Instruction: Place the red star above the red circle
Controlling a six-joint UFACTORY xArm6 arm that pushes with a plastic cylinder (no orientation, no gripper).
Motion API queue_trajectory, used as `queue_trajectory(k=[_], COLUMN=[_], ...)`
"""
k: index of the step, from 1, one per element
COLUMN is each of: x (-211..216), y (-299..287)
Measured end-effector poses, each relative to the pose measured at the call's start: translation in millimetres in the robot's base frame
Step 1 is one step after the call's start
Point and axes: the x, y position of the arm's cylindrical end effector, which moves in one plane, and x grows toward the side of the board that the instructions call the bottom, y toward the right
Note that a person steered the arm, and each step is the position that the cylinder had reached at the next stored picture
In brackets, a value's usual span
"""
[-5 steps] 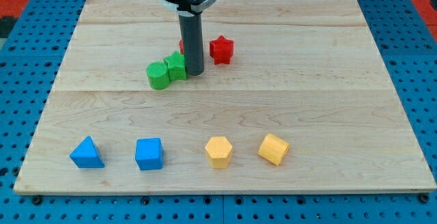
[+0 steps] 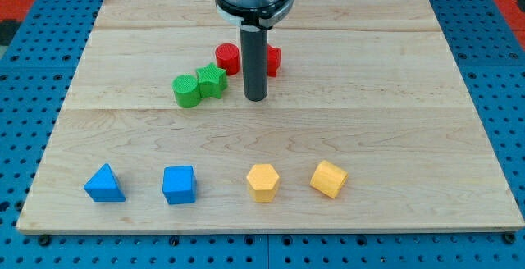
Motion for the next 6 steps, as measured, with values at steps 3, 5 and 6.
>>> queue_trajectory(k=[3,5,6], x=[-96.3,-108.3,-130.2], y=[27.5,93.2,51.2])
